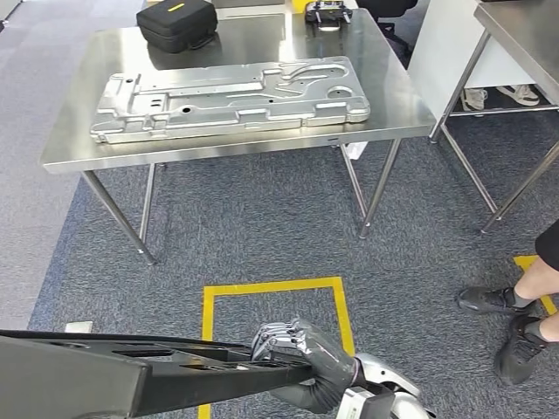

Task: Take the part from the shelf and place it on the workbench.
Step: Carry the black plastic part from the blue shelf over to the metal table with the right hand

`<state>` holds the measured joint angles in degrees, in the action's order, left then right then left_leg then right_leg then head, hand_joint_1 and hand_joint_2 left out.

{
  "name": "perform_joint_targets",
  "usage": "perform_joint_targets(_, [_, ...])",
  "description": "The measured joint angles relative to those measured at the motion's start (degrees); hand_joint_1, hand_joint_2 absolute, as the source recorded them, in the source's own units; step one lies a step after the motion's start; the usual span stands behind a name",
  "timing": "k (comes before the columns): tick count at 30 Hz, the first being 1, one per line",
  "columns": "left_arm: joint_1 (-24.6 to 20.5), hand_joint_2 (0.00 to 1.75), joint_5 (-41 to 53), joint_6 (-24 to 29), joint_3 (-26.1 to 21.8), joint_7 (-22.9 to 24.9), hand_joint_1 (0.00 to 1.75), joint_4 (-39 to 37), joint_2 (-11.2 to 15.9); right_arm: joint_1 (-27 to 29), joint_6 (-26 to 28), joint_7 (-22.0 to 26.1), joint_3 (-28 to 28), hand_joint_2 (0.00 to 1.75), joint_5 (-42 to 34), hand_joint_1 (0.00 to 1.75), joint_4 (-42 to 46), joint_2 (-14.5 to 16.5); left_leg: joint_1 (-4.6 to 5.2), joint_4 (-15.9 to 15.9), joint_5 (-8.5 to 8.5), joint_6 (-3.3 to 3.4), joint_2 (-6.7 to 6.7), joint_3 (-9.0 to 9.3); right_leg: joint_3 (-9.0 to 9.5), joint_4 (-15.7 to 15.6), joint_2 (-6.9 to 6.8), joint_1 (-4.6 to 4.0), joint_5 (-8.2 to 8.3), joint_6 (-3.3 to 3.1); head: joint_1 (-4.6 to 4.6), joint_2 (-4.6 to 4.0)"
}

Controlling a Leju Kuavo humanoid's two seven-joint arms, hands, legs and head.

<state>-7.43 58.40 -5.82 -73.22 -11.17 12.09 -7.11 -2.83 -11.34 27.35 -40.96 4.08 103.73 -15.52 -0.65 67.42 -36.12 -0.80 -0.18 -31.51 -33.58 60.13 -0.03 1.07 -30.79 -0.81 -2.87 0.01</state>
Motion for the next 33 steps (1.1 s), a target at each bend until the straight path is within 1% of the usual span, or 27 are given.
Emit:
perform_joint_targets(2, [0.1,1.75,0.0,0.06,0.0,0.01,0.0,0.0,0.04,0.06,0.36,0.14,0.0,1.75,0.3,1.75,0.0,0.03,-0.17,5.03,-2.19,-0.48,0.0,-4.3,0.83,-0.01,0.07,0.03,-0.84,-0.1,-0.04,0.0])
perform_joint_targets(3, [0.27,1.75,0.0,0.08,0.0,0.02,0.0,0.0,0.07,0.14,0.57,0.25,0.0,1.75,0.54,1.75,0.0,0.04,-0.19,5.7,-2.48,-0.59,0.0,-5.65,1.45,-0.01,0.14,0.04,-1.36,-0.06,-0.05,0.01])
perform_joint_targets(4, [0.41,1.75,0.0,0.09,0.0,0.02,0.0,0.0,0.07,0.22,0.78,0.42,0.0,1.75,0.85,1.75,0.0,0.05,-0.19,4.72,-1.67,-0.58,0.0,-6.23,2.23,-0.01,0.19,0.04,-1.94,0.03,-0.05,0.01])
perform_joint_targets(5, [0.49,1.75,0.0,0.1,0.01,0.02,0.0,0.0,0.08,0.26,0.95,0.65,0.0,1.75,1.15,1.75,0.02,0.07,-0.17,2.23,0.4,-0.43,0.01,-6.08,3.1,-0.02,0.2,0.03,-2.54,0.14,-0.05,0.01])
perform_joint_targets(6, [0.54,1.75,0.01,0.1,0.01,0.02,0.0,0.0,0.08,0.25,1.09,0.92,0.0,1.75,1.44,1.75,0.07,0.09,-0.1,-0.88,3.24,-0.15,0.0,-5.64,3.89,-0.07,0.16,0.05,-3.12,0.29,-0.05,0.01])
perform_joint_targets(7, [0.52,1.75,0.02,0.11,0.02,0.03,0.0,0.0,0.08,0.23,1.2,1.16,-0.01,1.75,1.67,1.75,0.1,0.15,0.08,-3.28,4.84,0.17,0.03,-5.4,4.51,-0.12,0.16,0.05,-3.59,0.49,-0.04,0.0])
perform_joint_targets(8, [0.5,1.75,0.04,0.11,0.03,0.04,0.0,0.0,0.09,0.18,1.27,1.3,-0.01,1.75,1.79,1.75,0.17,0.21,0.3,-4.83,5.72,0.52,0.03,-5.26,4.86,-0.23,0.16,0.06,-4.0,0.8,-0.03,0.0])
perform_joint_targets(9, [0.55,1.75,0.06,0.11,0.05,0.06,0.0,0.0,0.1,0.18,1.32,1.39,-0.02,1.75,1.85,1.75,0.25,0.27,0.5,-5.49,6.07,0.92,0.01,-5.28,5.19,-0.18,0.2,0.07,-4.23,1.2,-0.02,-0.01])
perform_joint_targets(10, [0.58,1.75,0.06,0.13,0.08,0.08,0.0,0.0,0.13,0.2,1.35,1.42,-0.02,1.75,1.87,1.75,0.32,0.33,0.65,-5.59,5.6,1.31,0.0,-5.21,5.48,-0.05,0.26,0.02,-4.25,1.65,0.02,-0.01])
perform_joint_targets(12, [0.58,1.75,0.07,0.16,0.13,0.07,0.0,0.0,0.18,0.22,1.39,1.44,-0.01,1.75,1.87,1.75,0.49,0.36,0.49,-6.36,6.32,2.1,-0.08,-4.0,5.92,0.94,0.24,-0.03,-4.21,2.37,0.08,0.0])
perform_joint_targets(13, [0.45,1.75,0.07,0.17,0.14,0.05,0.0,0.0,0.21,0.14,1.4,1.45,-0.01,1.75,1.87,1.75,0.55,0.35,0.37,-6.67,6.19,2.44,-0.08,-3.31,5.45,2.28,0.21,-0.05,-4.35,2.59,0.14,0.0])
perform_joint_targets(14, [0.29,1.75,0.07,0.15,0.17,0.04,0.0,0.0,0.24,0.04,1.4,1.46,-0.01,1.75,1.86,1.75,0.58,0.35,0.26,-6.94,6.04,2.72,-0.08,-2.72,4.27,4.49,0.19,-0.04,-5.02,2.72,0.18,0.0])
perform_joint_targets(16, [0.1,1.75,0.07,0.08,0.31,0.04,0.0,0.0,0.27,-0.01,1.4,1.47,-0.01,1.75,1.86,1.75,0.57,0.35,0.25,-7.12,5.38,3.06,-0.06,-2.07,0.09,10.63,0.19,-0.05,-7.72,2.87,0.28,0.0])
perform_joint_targets(17, [0.13,1.75,0.07,0.03,0.43,0.04,0.0,0.0,0.27,0.08,1.4,1.48,0.0,1.75,1.86,1.75,0.56,0.35,0.27,-7.12,4.97,3.09,-0.06,-1.75,-2.03,13.11,0.19,-0.06,-9.01,2.94,0.29,0.0])
perform_joint_targets(18, [0.2,1.75,0.07,0.0,0.57,0.04,0.0,0.0,0.27,0.19,1.4,1.48,0.0,1.75,1.87,1.75,0.55,0.35,0.28,-7.12,4.5,3.05,-0.06,-1.29,-3.52,14.25,0.19,-0.07,-9.43,2.97,0.31,0.0])
perform_joint_targets(19, [0.27,1.75,0.07,-0.02,0.7,0.04,0.0,0.0,0.27,0.25,1.4,1.48,0.0,1.75,1.87,1.75,0.55,0.35,0.28,-7.11,3.97,2.97,-0.06,-0.65,-4.15,13.6,0.18,-0.07,-8.61,3.01,0.31,0.0])
perform_joint_targets(20, [0.29,1.75,0.07,-0.02,0.8,0.04,0.0,0.0,0.27,0.27,1.4,1.48,0.0,1.75,1.87,1.75,0.55,0.35,0.27,-7.11,3.38,2.87,-0.05,0.15,-3.98,11.2,0.16,-0.08,-6.55,2.97,0.31,-0.01])
perform_joint_targets(21, [0.31,1.75,0.07,-0.02,0.87,0.04,0.0,0.0,0.27,0.29,1.4,1.48,0.0,1.75,1.87,1.75,0.55,0.35,0.26,-7.13,2.75,2.72,-0.02,0.92,-3.48,7.87,0.02,-0.12,-3.69,2.82,0.31,0.0])
perform_joint_targets(22, [0.28,1.75,0.07,-0.02,0.91,0.04,0.0,0.0,0.27,0.31,1.39,1.47,0.0,1.75,1.86,1.75,0.5,0.34,0.29,-7.13,2.19,2.51,-0.01,1.59,-3.15,5.0,-0.17,-0.27,-1.65,2.65,0.29,0.0])
perform_joint_targets(23, [0.25,1.75,0.07,-0.01,0.94,0.05,0.0,0.0,0.28,0.36,1.39,1.48,-0.01,1.75,1.86,1.75,0.47,0.34,0.32,-7.17,1.72,2.22,0.02,2.0,-2.96,2.97,-0.4,-0.44,-0.2,2.32,0.33,0.01])
perform_joint_targets(24, [0.26,1.75,0.08,0.03,0.95,0.08,0.0,0.0,0.3,0.44,1.38,1.48,0.0,1.75,1.86,1.75,0.47,0.33,0.34,-7.29,1.32,1.85,0.06,2.26,-3.02,2.04,-0.56,-0.63,0.44,1.93,0.36,0.01])
perform_joint_targets(26, [0.21,1.75,0.1,0.09,0.97,0.13,0.0,0.0,0.34,0.5,1.37,1.49,0.02,1.75,1.84,1.75,0.53,0.32,0.38,-7.35,1.03,1.24,0.12,2.76,-2.8,1.75,-0.51,-0.72,0.22,1.07,0.46,0.01])
perform_joint_targets(28, [0.05,1.75,0.11,0.11,0.99,0.13,0.0,0.0,0.39,0.46,1.3,1.51,0.03,1.75,1.83,1.75,0.67,0.38,0.35,-5.67,1.07,0.82,0.15,2.54,-1.81,1.24,-0.34,-0.41,-0.07,0.39,0.44,0.0])
perform_joint_targets(29, [-0.06,1.75,0.11,0.11,1.0,0.13,0.0,0.0,0.41,0.41,1.26,1.52,0.03,1.75,1.83,1.75,0.73,0.43,0.3,-3.53,0.71,0.56,0.15,1.48,-1.21,1.01,-0.26,-0.22,-0.31,0.13,0.4,0.0])
perform_joint_targets(30, [-0.13,1.75,0.11,0.11,1.01,0.13,0.0,0.0,0.43,0.36,1.21,1.55,0.03,1.75,1.83,1.75,0.78,0.47,0.22,-0.49,-0.13,0.24,0.15,-0.28,-0.7,0.83,-0.23,-0.13,-0.63,-0.09,0.39,0.01])
perform_joint_targets(32, [-0.11,1.75,0.11,0.12,1.01,0.13,0.0,0.0,0.45,0.31,1.13,1.58,0.02,1.75,1.83,1.75,0.8,0.51,0.05,5.91,-2.79,-0.37,0.15,-4.78,0.19,0.75,0.03,-0.08,-1.44,-0.26,0.37,0.02])
perform_joint_targets(33, [-0.06,1.75,0.11,0.12,1.01,0.13,0.0,0.0,0.46,0.35,1.1,1.6,0.02,1.75,1.82,1.75,0.79,0.52,0.01,7.71,-3.53,-0.53,0.15,-6.55,0.72,0.75,0.19,-0.07,-1.91,-0.24,0.38,0.02])
